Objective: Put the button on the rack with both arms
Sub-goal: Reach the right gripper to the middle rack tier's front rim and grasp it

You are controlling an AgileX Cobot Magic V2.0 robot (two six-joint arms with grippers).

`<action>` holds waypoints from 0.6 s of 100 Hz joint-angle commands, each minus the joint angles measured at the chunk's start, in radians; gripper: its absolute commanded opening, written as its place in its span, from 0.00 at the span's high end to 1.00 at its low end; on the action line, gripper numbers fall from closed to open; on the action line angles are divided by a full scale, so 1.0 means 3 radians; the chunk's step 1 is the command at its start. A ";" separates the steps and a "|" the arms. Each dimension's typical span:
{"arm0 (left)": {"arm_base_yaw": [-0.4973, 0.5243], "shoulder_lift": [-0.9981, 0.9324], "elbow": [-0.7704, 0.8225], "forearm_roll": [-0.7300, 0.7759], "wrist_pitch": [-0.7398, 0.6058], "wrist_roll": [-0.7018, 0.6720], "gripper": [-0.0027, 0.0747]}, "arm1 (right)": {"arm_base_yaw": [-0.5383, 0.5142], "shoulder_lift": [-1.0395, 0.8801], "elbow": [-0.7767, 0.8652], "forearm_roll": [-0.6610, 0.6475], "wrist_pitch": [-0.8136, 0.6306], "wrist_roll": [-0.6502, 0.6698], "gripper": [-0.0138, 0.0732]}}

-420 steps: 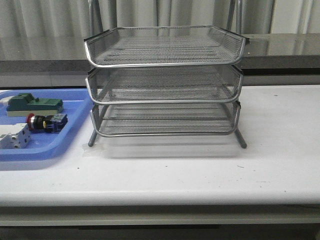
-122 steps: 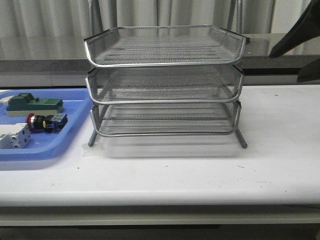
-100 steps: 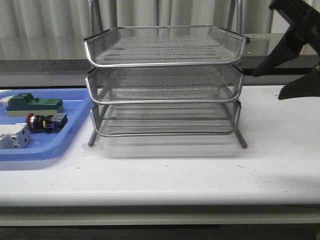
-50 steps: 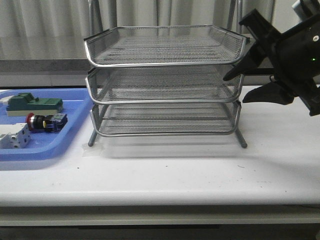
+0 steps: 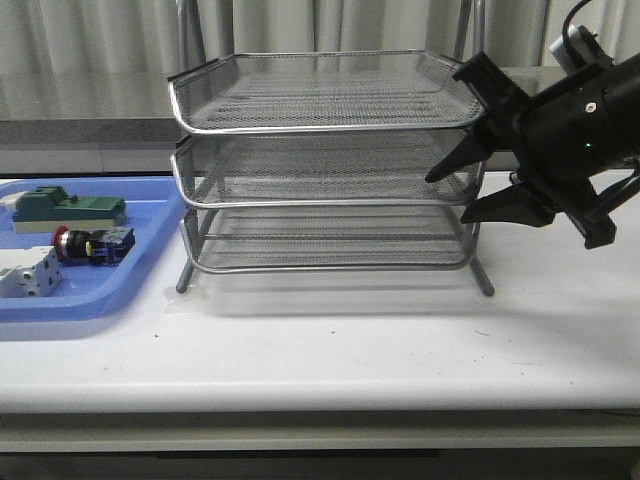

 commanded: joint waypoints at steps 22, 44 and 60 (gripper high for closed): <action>0.0002 -0.0108 0.0113 -0.0029 -0.0246 -0.0034 0.99 | 0.0004 -0.0119 -0.0095 0.0093 0.0163 -0.0064 0.75; 0.0002 -0.0108 0.0113 -0.0029 -0.0246 -0.0034 0.99 | 0.0004 -0.0119 -0.0073 0.0021 0.0186 -0.0064 0.76; 0.0002 -0.0108 0.0113 -0.0029 -0.0246 -0.0034 0.99 | 0.0004 -0.0123 0.0055 -0.0031 0.0286 -0.0064 0.76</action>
